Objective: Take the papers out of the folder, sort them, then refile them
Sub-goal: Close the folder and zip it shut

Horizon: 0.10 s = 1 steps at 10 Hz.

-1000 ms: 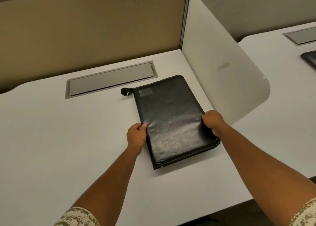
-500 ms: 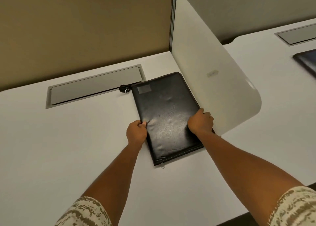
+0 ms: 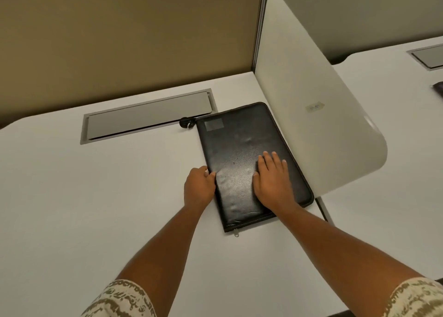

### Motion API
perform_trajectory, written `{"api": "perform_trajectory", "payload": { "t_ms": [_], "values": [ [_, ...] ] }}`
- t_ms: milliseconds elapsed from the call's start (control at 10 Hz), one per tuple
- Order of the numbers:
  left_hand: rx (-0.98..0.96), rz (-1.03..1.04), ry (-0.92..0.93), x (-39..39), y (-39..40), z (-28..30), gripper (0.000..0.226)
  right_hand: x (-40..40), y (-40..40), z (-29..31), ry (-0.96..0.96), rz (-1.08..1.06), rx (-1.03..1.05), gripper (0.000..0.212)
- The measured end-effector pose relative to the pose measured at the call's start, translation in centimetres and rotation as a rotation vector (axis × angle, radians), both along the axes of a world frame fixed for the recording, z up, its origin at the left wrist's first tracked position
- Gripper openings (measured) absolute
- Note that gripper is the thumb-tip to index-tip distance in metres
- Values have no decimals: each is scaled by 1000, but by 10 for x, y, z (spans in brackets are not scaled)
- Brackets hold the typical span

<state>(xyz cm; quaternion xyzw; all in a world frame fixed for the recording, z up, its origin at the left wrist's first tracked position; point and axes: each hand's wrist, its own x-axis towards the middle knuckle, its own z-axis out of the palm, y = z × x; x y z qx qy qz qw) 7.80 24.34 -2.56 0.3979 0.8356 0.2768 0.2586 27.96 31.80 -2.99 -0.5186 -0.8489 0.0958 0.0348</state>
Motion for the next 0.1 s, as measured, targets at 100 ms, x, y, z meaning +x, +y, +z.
{"api": "perform_trajectory", "payload": {
  "t_ms": [100],
  "values": [
    [10, -97, 56, -10, -6, 10, 41, -17, -3, 7, 3, 71, 18, 60]
  ]
}}
